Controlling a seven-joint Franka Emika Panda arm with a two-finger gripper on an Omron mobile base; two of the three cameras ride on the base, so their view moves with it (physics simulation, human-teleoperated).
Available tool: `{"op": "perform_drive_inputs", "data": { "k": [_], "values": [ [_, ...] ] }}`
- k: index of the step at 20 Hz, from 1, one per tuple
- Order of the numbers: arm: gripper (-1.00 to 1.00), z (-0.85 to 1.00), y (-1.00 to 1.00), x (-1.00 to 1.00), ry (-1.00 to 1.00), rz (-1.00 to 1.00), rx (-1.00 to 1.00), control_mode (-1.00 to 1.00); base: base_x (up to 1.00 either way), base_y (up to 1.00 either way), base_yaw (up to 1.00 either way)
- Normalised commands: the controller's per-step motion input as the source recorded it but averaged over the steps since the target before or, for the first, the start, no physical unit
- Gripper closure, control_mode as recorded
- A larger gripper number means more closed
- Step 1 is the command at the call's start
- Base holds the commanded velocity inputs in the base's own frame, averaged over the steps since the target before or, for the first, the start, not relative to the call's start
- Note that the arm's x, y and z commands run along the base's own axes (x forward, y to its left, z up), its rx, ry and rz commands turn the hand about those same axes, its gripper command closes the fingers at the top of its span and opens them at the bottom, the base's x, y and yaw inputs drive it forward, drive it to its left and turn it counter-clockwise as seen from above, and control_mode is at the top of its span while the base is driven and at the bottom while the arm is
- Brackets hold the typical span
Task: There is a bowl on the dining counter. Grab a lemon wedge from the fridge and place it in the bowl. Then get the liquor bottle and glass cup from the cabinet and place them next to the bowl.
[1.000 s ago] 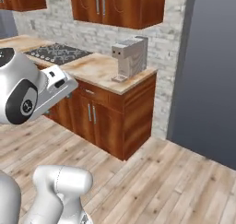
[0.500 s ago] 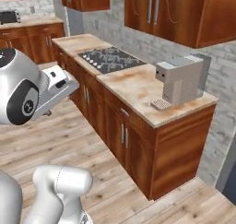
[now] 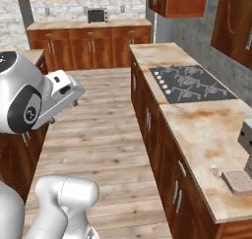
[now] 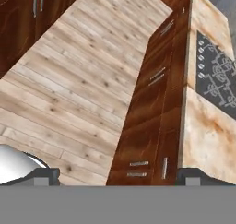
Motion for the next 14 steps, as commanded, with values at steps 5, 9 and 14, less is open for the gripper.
{"op": "perform_drive_inputs", "data": {
  "k": [5, 9, 14],
  "values": [
    [-1.0, 0.0, 0.0, 0.0, 0.0, 0.0, 0.0, 1.0, 1.0, -0.01, 0.59],
    [-1.0, 0.0, 0.0, 0.0, 0.0, 0.0, 0.0, 1.0, 1.0, 0.0, 0.44],
    [-1.0, 0.0, 0.0, 0.0, 0.0, 0.0, 0.0, 1.0, 1.0, -0.1, 0.34]
  ]
}}
